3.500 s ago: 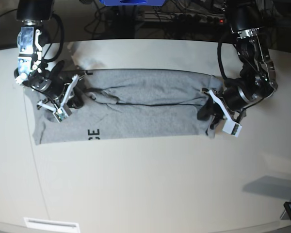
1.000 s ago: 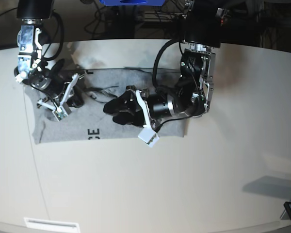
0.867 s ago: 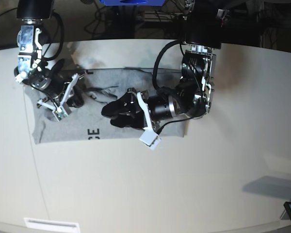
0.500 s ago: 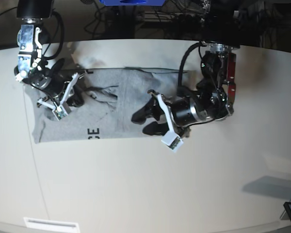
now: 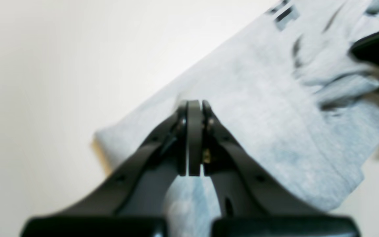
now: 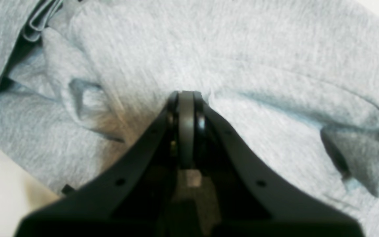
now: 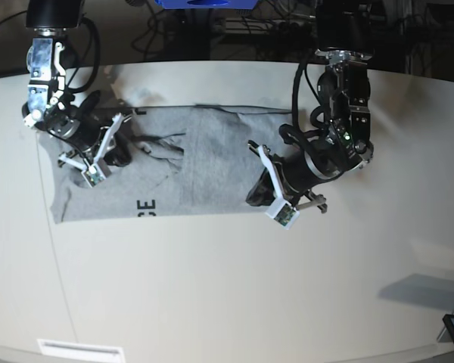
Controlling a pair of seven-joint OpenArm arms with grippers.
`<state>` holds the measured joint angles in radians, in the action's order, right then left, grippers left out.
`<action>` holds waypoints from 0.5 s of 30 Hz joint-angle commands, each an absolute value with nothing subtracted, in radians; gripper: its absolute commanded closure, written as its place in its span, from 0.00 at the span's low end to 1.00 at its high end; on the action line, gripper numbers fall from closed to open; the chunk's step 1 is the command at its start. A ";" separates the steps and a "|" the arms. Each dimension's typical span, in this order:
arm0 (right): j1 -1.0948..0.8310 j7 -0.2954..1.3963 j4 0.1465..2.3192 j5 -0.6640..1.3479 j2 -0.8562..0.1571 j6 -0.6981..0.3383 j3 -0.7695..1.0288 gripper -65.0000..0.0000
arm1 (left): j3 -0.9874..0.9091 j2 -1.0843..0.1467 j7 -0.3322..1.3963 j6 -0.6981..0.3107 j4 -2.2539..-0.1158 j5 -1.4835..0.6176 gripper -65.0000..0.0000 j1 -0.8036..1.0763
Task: Fold the T-shirt properly
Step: 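Release the left gripper and reposition it on the folded end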
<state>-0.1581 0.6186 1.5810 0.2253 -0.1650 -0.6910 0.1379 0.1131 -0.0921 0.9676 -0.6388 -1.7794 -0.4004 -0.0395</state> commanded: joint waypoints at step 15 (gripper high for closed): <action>-0.163 0.654 1.587 0.205 -0.171 -0.698 0.139 1.00 | 0.108 -0.005 0.892 -0.641 -1.578 -0.085 1.00 -0.102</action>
<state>-0.1585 0.6182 1.5810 0.2253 -0.1650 -0.6907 0.1379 0.1093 -0.0071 0.9154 -0.6437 -1.5654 -0.0734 -0.0826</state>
